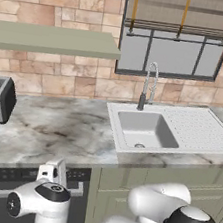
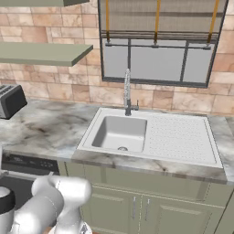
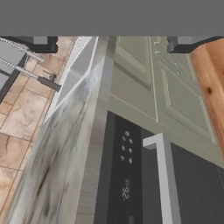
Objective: Open the dishwasher door and pull out the top rack.
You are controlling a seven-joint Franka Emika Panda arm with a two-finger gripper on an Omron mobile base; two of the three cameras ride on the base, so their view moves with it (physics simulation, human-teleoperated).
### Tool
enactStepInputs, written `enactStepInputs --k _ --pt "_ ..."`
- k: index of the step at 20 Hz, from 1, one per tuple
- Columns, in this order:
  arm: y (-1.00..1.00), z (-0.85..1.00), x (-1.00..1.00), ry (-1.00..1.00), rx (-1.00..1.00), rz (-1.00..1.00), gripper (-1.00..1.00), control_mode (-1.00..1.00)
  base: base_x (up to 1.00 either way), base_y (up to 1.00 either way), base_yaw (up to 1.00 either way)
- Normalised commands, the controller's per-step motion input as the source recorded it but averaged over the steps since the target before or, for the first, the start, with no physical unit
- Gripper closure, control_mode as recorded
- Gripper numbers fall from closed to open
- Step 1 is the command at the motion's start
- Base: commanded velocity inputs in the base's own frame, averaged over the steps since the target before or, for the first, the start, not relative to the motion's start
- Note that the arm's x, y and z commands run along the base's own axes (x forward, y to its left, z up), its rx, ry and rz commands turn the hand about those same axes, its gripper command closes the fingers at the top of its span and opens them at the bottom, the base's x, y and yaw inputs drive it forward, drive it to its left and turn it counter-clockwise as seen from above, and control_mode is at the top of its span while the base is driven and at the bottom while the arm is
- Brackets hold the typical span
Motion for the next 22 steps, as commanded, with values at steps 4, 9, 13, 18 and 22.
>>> enactStepInputs --k 4,9,13,18,22 --pt "0.35 -0.52 0.00 -0.01 0.00 -0.16 -1.00 -1.00 0.00 0.00 0.00" --pt "0.33 -0.49 0.00 -0.03 0.00 -0.14 -1.00 -1.00 0.00 0.00 0.00" --pt "0.35 -0.46 0.01 -0.07 0.00 -0.10 -1.00 -1.00 0.00 0.00 0.00" --pt "0.14 -0.27 0.00 -0.03 0.00 -0.02 -1.00 -1.00 0.00 0.00 0.00" --pt "0.01 -0.33 0.11 -0.01 0.00 0.00 -1.00 -1.00 0.00 0.00 0.00"
